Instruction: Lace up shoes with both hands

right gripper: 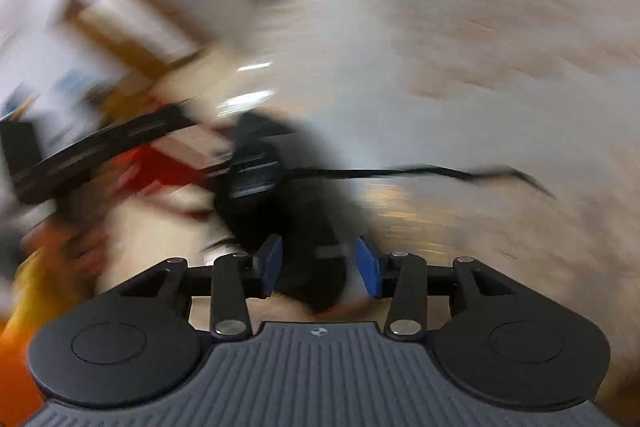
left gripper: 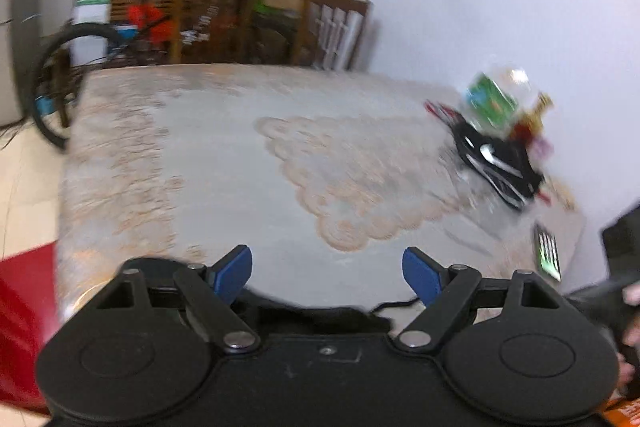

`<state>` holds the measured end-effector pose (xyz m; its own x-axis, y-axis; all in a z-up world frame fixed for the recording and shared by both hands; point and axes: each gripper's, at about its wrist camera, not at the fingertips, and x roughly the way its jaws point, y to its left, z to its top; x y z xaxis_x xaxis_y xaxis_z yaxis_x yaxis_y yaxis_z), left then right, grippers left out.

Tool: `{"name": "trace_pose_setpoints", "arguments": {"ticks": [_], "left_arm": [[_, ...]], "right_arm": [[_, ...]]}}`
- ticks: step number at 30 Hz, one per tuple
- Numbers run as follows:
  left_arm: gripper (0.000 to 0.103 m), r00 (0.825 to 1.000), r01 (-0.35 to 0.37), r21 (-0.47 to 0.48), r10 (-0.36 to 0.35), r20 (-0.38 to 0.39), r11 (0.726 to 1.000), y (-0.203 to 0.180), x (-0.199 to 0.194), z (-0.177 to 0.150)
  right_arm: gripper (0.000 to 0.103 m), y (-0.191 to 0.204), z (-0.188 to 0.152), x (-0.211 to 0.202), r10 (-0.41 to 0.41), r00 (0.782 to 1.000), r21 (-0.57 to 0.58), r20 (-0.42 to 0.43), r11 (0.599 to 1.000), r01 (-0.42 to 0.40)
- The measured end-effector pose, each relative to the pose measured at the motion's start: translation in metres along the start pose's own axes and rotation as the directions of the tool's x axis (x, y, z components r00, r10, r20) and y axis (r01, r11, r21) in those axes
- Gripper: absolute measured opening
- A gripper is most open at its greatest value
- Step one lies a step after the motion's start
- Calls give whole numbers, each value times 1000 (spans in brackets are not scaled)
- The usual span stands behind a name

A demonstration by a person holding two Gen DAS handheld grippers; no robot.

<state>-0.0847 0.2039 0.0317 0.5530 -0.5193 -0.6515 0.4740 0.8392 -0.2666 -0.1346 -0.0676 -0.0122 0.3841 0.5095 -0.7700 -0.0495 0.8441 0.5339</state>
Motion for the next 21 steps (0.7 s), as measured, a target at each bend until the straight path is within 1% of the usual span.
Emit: {"name": "trace_pose_setpoints", "arguments": {"ticks": [1,3,4,6,8,9,10,13,15,16,17,19,21], "left_arm": [[81,1000,-1,39,2,-16,999,-11,10,3],[81,999,12,111,-7,-45,994,-34,30,4],[80,998,30,125,-22,-64,992,-42,38,4],[80,993,67,136,-52,-110,988,-56,55,5],[80,988,71,166,-47,-148,984,-69,72,7],[80,986,68,187,-37,-164,980,-74,77,7],[80,983,64,207,-26,-179,976,-78,81,8],[80,976,60,243,-6,-216,968,-84,92,11],[80,972,50,261,13,-236,964,-85,97,14],[80,969,43,273,27,-244,961,-86,101,15],[80,966,33,291,44,-255,956,-87,104,16],[80,959,20,318,72,-273,948,-90,109,17],[80,954,25,334,78,-290,942,-93,113,18]], "right_arm": [[42,-11,1,2,-52,999,41,15,998,52],[39,-28,1,3,-155,986,56,65,987,152],[39,-29,0,4,-200,974,7,104,980,201],[39,-30,-2,5,-280,944,-122,175,945,303],[39,-34,-1,15,-311,932,-230,188,908,350],[38,-38,0,20,-313,933,-261,177,899,351],[35,-43,2,23,-308,938,-278,160,898,342],[33,-57,8,32,-286,952,-312,111,899,307],[31,-61,12,34,-260,959,-338,116,897,284],[28,-61,14,37,-252,961,-361,114,891,276],[27,-61,17,38,-242,964,-380,110,886,265],[27,-65,23,37,-216,972,-401,96,885,237],[27,-71,28,32,-175,981,-418,86,887,195]]}}
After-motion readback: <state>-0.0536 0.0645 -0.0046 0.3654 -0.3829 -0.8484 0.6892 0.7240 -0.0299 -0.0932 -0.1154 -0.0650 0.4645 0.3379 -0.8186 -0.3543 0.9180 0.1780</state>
